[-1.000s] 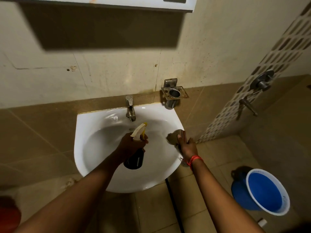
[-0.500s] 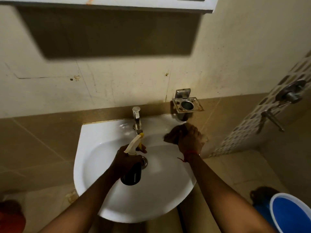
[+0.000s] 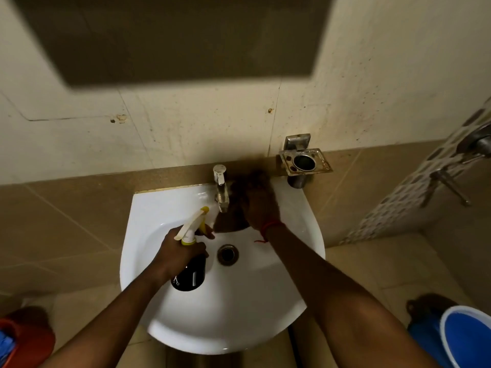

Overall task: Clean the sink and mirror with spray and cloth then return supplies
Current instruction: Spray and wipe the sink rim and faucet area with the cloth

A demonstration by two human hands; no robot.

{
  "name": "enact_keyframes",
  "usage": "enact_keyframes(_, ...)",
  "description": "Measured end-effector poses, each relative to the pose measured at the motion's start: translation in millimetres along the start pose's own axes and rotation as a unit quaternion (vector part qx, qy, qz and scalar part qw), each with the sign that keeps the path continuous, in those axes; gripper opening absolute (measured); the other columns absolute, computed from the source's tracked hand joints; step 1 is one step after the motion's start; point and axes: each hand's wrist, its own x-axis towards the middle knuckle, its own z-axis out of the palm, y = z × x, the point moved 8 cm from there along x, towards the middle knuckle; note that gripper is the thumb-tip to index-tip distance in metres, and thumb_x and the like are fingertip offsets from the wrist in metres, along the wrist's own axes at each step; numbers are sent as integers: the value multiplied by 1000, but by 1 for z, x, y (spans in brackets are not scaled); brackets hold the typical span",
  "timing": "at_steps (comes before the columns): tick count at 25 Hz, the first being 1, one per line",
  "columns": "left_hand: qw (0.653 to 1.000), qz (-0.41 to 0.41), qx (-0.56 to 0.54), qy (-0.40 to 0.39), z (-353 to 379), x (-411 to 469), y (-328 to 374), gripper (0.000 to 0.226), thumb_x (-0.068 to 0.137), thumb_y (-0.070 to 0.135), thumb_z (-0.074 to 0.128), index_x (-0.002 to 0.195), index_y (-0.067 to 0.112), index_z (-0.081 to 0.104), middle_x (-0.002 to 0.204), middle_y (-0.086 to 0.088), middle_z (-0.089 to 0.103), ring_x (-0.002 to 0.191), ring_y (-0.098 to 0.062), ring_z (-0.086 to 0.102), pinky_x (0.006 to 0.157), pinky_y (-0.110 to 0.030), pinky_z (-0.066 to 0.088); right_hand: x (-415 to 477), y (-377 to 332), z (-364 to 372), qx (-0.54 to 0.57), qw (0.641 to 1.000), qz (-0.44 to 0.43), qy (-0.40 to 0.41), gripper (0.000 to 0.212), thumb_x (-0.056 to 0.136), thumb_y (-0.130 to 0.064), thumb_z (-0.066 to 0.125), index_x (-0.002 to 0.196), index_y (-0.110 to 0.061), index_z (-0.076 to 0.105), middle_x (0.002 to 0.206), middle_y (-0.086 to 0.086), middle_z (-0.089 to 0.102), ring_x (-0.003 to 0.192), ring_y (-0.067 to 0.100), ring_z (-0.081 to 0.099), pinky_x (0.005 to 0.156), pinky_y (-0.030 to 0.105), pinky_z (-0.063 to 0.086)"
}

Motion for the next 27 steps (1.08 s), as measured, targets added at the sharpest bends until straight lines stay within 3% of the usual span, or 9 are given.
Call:
enact_keyframes(3,1000,20,-13,-10,0,3,9,33,67,-2,75,91,21,73,101,2,78,102,-22,71,80,-43,62,-21,114,-45,39,950,297,83,38,100,-46,45,130,-25,56,132,2,59,125,24,52,112,40,40)
enact_keyframes(6,999,22,-49,-2,-8,-2,8,35,62,4,74,95,17,73,101,-3,77,107,-28,69,78,-50,63,-39,139,-48,-5,902,431,0,52,102,-44,37,146,-17,40,148,13,47,139,40,40,114,63,29)
enact_keyframes(10,998,15,-65,20,-25,-11,-3,32,68,-14,72,93,6,71,95,-5,77,104,-26,69,68,-33,63,-52,15,-22,-36,964,248,90,43,104,-26,45,145,-13,45,148,14,46,144,37,36,123,57,24)
enact_keyframes(13,999,-8,-35,26,-41,-25,-12,32,73,-23,68,82,8,68,71,11,76,70,-5,72,55,-12,52,-93,-89,39,176,970,153,72,41,105,-21,47,146,-17,48,149,0,52,140,22,48,117,35,38)
enact_keyframes(16,999,3,-3,33,-73,-34,-19,37,71,-22,71,82,13,69,73,8,77,66,-3,71,59,-16,54,-65,-186,86,82,989,-126,-2,41,99,-31,52,136,-15,59,141,7,60,141,27,44,123,51,26)
enact_keyframes(18,998,3,1,57,-98,-39,-26,34,70,-19,74,85,11,69,74,4,78,66,-7,73,58,-20,55,-30,-209,108,18,973,-215,-80,39,97,-39,44,120,-18,66,121,6,68,127,29,54,123,54,22)
enact_keyframes(22,996,-29,-16,86,-123,-51,-28,29,73,-17,71,90,7,69,60,6,74,55,-7,71,53,-16,53,3,-158,113,-41,997,-9,-64,53,99,-38,42,146,-17,50,148,9,54,147,31,37,125,54,17)
enact_keyframes(25,995,-15,-40,93,-132,-61,-26,32,64,-1,76,95,7,71,71,-6,77,68,-21,76,65,-30,61,-16,-139,115,-53,978,193,-52,73,102,-44,37,162,-9,12,170,13,7,158,31,1,124,55,-7)
enact_keyframes(27,993,-27,-39,106,-146,-67,-29,34,63,3,77,96,7,71,83,-14,78,73,-26,76,73,-42,64,-13,-165,120,-37,969,220,-104,75,100,-45,39,161,-11,13,170,14,6,158,32,-1,123,58,-8)
